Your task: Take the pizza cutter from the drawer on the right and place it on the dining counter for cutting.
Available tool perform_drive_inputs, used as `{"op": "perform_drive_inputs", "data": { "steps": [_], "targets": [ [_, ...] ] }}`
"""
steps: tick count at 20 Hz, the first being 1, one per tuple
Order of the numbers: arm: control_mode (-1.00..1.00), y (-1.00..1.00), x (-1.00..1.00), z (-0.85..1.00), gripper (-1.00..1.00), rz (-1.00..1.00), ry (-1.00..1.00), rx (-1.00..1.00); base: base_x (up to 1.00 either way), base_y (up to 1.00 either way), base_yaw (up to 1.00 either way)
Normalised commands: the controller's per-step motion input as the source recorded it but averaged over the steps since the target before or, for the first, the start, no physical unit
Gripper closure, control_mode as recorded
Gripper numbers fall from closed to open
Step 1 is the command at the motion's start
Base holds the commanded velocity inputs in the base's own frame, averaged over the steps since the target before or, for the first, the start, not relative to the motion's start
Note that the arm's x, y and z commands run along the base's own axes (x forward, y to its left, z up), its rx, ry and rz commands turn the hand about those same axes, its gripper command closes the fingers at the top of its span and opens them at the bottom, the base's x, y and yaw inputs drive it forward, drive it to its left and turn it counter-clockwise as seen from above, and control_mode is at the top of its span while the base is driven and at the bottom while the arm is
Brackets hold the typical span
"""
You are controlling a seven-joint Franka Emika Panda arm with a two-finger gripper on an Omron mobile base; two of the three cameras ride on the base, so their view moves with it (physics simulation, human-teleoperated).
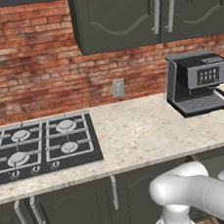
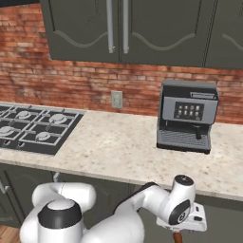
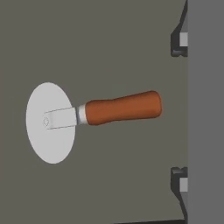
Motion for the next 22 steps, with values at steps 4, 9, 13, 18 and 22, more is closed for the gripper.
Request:
{"op": "perform_drive_inputs", "data": {
  "steps": [4, 9, 13, 18, 22],
  "targets": [
    [-1.00, -0.09, 0.04, -0.25, -1.00, 0.00, 0.00, 0.05, 0.00, 0.00, 0.00],
    [-1.00, -0.02, 0.00, -0.21, -1.00, 0.00, 0.00, 0.00, 0.00, 0.00, 0.00],
    [-1.00, 0.00, 0.00, -0.22, -1.00, 0.00, 0.00, 0.00, 0.00, 0.00, 0.00],
    [-1.00, 0.00, 0.00, -0.20, -1.00, 0.00, 0.00, 0.00, 0.00, 0.00, 0.00],
    [-1.00, 0.00, 0.00, -0.21, -1.00, 0.00, 0.00, 0.00, 0.00, 0.00, 0.00]
  ]
}}
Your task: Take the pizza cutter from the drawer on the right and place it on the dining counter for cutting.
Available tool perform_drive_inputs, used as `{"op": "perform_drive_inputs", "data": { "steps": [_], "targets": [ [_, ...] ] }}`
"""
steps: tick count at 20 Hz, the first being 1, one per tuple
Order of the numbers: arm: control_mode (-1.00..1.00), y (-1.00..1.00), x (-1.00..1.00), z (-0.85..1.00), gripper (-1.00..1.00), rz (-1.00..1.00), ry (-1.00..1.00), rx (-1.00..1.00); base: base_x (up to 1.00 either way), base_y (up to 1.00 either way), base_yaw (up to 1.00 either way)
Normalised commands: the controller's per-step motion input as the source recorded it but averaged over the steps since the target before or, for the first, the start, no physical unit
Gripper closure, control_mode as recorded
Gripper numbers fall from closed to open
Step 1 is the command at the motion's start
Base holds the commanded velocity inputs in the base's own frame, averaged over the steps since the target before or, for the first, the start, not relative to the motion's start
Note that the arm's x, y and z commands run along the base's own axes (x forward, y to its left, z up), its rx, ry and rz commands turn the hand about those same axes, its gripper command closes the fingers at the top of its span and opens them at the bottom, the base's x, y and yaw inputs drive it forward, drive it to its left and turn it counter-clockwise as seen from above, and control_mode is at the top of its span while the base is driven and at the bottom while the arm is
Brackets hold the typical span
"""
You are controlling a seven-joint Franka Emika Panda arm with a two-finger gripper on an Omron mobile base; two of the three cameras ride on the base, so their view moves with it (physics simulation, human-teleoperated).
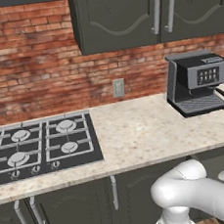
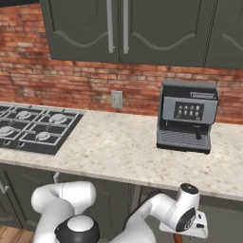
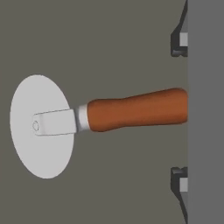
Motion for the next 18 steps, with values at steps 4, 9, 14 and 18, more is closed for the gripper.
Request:
{"op": "perform_drive_inputs", "data": {
  "steps": [4, 9, 14, 18],
  "targets": [
    [-1.00, 0.00, 0.00, -0.25, -1.00, 0.00, 0.00, 0.00, 0.00, 0.00, 0.00],
    [-1.00, 0.00, 0.00, -0.23, -1.00, 0.00, 0.00, 0.00, 0.00, 0.00, 0.00],
    [-1.00, 0.00, 0.00, -0.20, -1.00, 0.00, 0.01, 0.00, 0.00, 0.00, 0.00],
    [-1.00, 0.00, 0.00, -0.17, -1.00, 0.00, 0.00, 0.00, 0.00, 0.00, 0.00]
  ]
}}
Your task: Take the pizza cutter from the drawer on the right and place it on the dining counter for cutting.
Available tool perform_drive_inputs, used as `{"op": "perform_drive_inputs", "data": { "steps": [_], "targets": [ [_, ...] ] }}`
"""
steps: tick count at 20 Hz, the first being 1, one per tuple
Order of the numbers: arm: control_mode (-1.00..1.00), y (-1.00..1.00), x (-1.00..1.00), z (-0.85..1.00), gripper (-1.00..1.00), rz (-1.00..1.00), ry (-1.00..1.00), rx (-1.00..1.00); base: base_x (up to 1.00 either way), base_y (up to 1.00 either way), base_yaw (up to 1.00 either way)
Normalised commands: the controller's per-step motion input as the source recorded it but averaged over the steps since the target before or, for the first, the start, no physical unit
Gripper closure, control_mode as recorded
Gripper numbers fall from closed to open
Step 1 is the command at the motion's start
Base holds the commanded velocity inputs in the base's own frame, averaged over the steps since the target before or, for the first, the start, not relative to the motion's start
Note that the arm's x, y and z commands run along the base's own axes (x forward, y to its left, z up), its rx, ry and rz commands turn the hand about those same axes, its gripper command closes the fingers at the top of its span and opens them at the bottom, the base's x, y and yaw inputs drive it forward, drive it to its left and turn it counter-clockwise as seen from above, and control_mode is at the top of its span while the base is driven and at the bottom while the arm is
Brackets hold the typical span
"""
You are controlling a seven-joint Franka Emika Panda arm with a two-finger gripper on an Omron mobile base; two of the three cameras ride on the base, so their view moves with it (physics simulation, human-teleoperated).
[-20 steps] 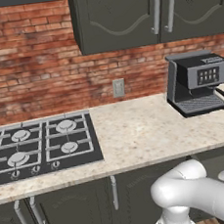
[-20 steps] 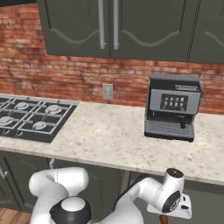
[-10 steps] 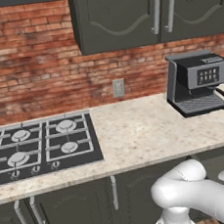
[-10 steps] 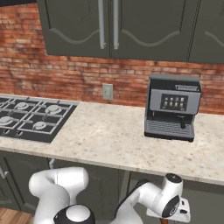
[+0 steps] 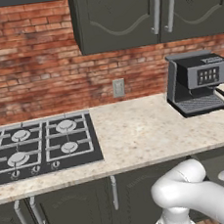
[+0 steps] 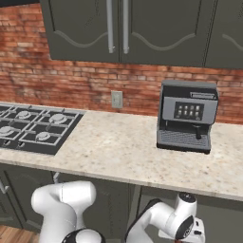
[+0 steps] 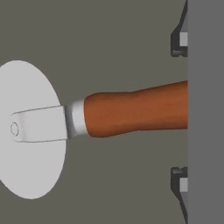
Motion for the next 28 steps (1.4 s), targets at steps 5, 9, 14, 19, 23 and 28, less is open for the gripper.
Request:
{"op": "perform_drive_inputs", "data": {
  "steps": [5, 9, 14, 19, 23, 28],
  "targets": [
    [-1.00, 0.00, 0.00, -0.16, -1.00, 0.00, 0.00, 0.00, 0.00, 0.00, 0.00],
    [-1.00, 0.00, 0.00, -0.15, -1.00, 0.00, 0.00, 0.00, 0.00, 0.00, 0.00],
    [-1.00, 0.00, 0.00, -0.16, -1.00, 0.00, 0.00, 0.00, 0.00, 0.00, 0.00],
    [-1.00, 0.00, 0.00, -0.17, -1.00, 0.00, 0.00, 0.00, 0.00, 0.00, 0.00],
    [-1.00, 0.00, 0.00, -0.03, -1.00, 0.00, 0.02, 0.00, 0.00, 0.00, 0.00],
    [-1.00, 0.00, 0.00, 0.00, -1.00, 0.00, 0.00, 0.00, 0.00, 0.00, 0.00]
  ]
}}
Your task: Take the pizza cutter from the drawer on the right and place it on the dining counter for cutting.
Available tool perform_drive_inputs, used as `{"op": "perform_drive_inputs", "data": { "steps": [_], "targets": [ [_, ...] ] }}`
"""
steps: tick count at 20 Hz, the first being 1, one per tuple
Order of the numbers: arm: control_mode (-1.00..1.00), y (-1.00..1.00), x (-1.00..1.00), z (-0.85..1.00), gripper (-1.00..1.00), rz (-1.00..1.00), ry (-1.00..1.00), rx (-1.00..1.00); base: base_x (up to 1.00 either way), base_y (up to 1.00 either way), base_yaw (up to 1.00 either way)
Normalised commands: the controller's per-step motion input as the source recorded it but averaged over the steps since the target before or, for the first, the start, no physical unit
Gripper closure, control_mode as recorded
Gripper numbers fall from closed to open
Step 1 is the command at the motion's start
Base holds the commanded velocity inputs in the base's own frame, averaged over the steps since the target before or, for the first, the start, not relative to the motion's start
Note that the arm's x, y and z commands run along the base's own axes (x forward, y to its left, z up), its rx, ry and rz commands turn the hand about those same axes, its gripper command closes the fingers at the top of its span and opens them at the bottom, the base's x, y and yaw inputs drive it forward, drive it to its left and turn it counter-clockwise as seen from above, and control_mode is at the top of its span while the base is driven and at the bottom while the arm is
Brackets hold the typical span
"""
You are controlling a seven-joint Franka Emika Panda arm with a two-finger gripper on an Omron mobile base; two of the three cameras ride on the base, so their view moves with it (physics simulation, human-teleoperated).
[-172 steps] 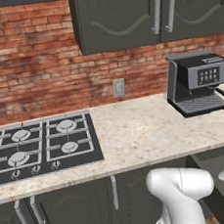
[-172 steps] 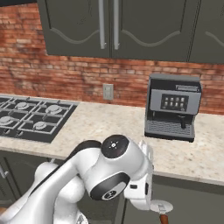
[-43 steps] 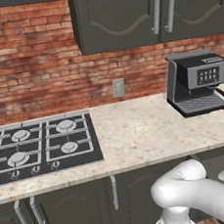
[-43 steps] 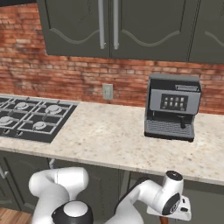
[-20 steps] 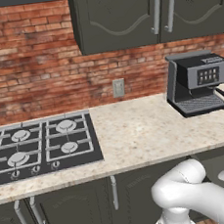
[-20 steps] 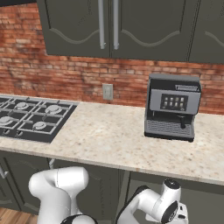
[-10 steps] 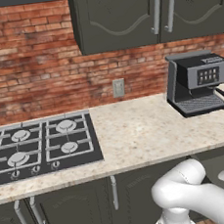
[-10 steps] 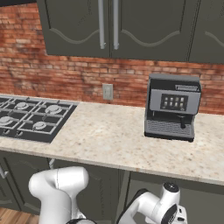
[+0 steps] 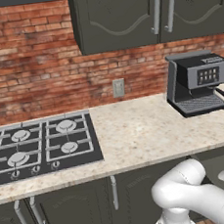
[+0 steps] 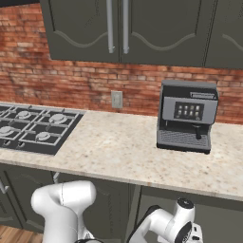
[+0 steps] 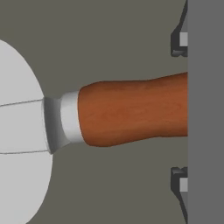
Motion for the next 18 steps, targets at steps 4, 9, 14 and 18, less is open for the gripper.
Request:
{"op": "perform_drive_inputs", "data": {
  "steps": [4, 9, 14, 18],
  "targets": [
    [-1.00, 0.00, 0.00, 0.00, -1.00, 0.00, 0.00, 0.00, 0.00, 0.00, 0.00],
    [-1.00, 0.00, 0.00, 0.00, -1.00, 0.00, 0.00, 0.00, 0.00, 0.00, 0.00],
    [-1.00, 0.00, 0.00, 0.00, 1.00, 0.00, 0.00, 0.00, 0.00, 0.00, 0.00],
    [-1.00, 0.00, 0.00, 0.00, 1.00, 0.00, 0.00, 0.00, 0.00, 0.00, 0.00]
  ]
}}
